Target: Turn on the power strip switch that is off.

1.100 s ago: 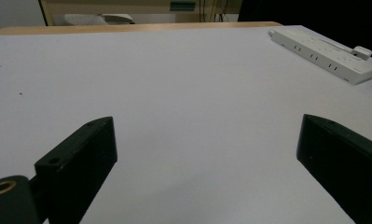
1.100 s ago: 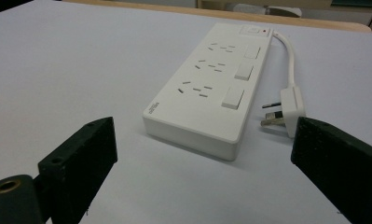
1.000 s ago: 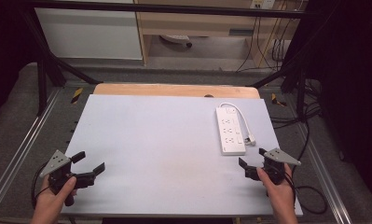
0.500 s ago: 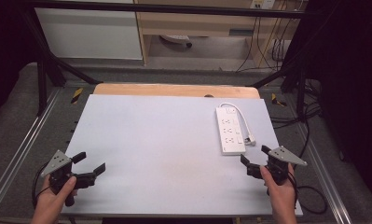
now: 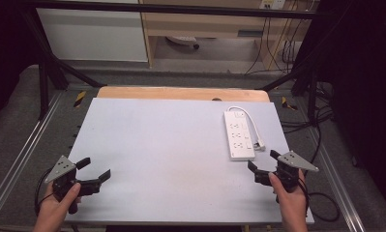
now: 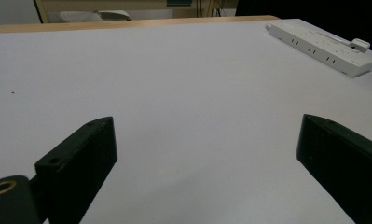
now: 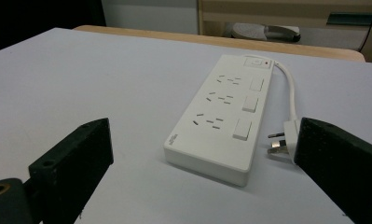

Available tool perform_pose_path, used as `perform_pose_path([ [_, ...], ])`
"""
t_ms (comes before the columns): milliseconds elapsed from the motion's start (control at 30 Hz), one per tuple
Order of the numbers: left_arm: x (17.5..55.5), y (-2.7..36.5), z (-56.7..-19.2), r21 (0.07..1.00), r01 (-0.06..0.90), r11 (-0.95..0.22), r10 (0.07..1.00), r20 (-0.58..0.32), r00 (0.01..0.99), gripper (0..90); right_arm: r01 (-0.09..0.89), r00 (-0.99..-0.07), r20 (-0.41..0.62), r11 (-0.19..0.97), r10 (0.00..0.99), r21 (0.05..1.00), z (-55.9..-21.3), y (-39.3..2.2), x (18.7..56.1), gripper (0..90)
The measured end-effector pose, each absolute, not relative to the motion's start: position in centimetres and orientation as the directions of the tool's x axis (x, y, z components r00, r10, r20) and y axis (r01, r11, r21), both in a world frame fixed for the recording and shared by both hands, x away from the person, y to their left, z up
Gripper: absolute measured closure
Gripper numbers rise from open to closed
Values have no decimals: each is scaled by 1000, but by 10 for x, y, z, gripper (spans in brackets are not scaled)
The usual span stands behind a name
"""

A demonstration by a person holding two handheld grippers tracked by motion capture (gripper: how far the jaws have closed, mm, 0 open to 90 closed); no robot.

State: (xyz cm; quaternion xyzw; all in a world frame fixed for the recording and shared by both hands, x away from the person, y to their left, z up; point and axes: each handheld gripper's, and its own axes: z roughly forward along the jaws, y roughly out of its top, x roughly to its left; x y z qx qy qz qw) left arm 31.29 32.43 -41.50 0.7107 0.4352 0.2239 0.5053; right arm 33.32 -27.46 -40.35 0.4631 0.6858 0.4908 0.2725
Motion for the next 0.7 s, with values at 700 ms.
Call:
perform_pose_path([
  [700,312,326,-415,914,393,-103,844,-128,520,50,404,-459,101,107,883,908,-393,-264,348,33],
])
